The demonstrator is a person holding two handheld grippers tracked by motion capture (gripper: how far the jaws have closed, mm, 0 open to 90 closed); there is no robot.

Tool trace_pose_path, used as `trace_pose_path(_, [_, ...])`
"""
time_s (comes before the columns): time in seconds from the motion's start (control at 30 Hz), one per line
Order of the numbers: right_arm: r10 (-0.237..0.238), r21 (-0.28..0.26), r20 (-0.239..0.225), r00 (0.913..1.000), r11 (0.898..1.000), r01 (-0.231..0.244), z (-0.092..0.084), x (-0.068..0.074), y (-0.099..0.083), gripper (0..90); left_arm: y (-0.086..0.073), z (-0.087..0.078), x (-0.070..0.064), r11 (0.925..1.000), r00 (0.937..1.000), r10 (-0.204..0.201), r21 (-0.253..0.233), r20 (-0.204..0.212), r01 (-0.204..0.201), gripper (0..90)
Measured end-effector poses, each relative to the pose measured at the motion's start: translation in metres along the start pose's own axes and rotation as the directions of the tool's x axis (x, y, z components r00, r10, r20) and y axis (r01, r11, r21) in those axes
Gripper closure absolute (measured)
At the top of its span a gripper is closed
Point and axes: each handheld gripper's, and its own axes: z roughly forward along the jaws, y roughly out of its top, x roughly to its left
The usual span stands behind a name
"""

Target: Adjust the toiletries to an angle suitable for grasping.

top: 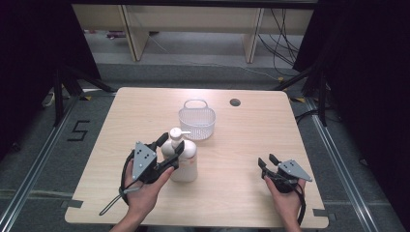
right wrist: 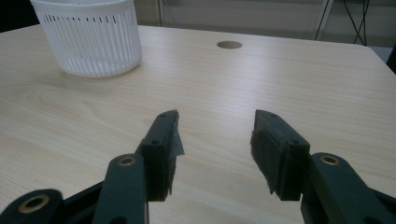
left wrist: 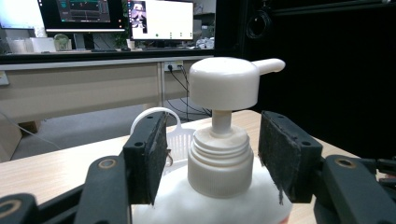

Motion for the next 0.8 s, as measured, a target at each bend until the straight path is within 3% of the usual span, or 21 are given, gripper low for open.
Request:
trace_pose_path(0.47, [0.001, -0.013, -0.005, 1.0, 1.0, -0.001, 0.001, 0.0, 0.0, 51.3, 0.008, 0.014, -0.008, 0.9999, 0.9996, -0.006, -0.009, -0.029, 0.006, 44.1])
trace_pose_path(0.7, [-0.006, -0.016, -0.002, 1.0, 1.0, 0.006, 0.002, -0.001, 0.0, 51.1, 0.013, 0.015, -0.01, 0.9994, 0.9979, -0.034, -0.008, -0.056, 0.034, 45.5])
trace_pose_path(0.8, [-0.001, -0.013, -0.007, 1.0, 1.0, 0.001, 0.001, 0.0, 0.0, 51.1, 0.015, 0.015, -0.011, 0.9996, 0.9979, -0.027, -0.002, -0.06, 0.027, 46.7])
